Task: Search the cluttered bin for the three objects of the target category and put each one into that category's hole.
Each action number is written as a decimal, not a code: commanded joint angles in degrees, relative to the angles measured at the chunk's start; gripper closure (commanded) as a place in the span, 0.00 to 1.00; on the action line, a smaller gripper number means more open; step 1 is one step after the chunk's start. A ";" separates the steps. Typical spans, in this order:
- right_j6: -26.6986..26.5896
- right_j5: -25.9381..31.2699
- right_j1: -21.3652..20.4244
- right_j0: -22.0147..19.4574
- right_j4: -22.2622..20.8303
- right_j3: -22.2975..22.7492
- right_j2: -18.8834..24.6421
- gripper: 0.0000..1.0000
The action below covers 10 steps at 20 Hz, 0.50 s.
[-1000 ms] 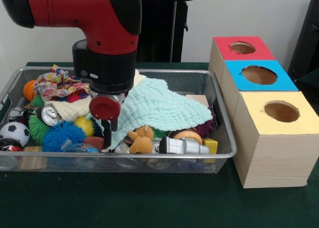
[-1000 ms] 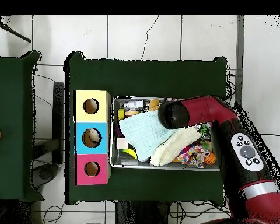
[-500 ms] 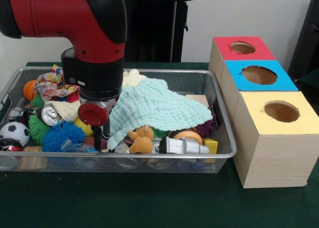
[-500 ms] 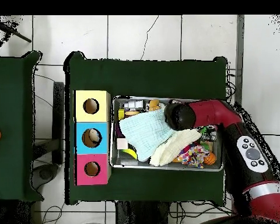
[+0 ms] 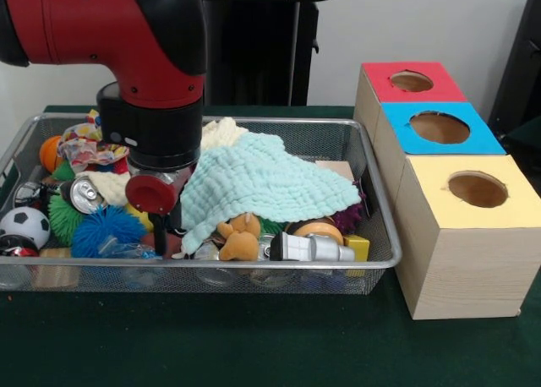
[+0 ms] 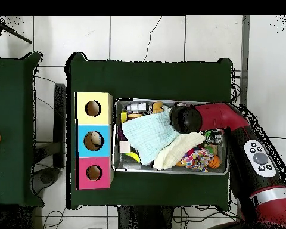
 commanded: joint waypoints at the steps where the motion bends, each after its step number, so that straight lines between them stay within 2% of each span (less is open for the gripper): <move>1: -14.93 1.75 0.46 -0.49 -3.30 -1.53 3.12 0.00; 6: -17.22 4.21 -3.55 -2.04 -1.78 0.14 3.81 0.00; 10: -16.43 8.22 -10.61 -3.41 4.23 5.25 7.48 0.00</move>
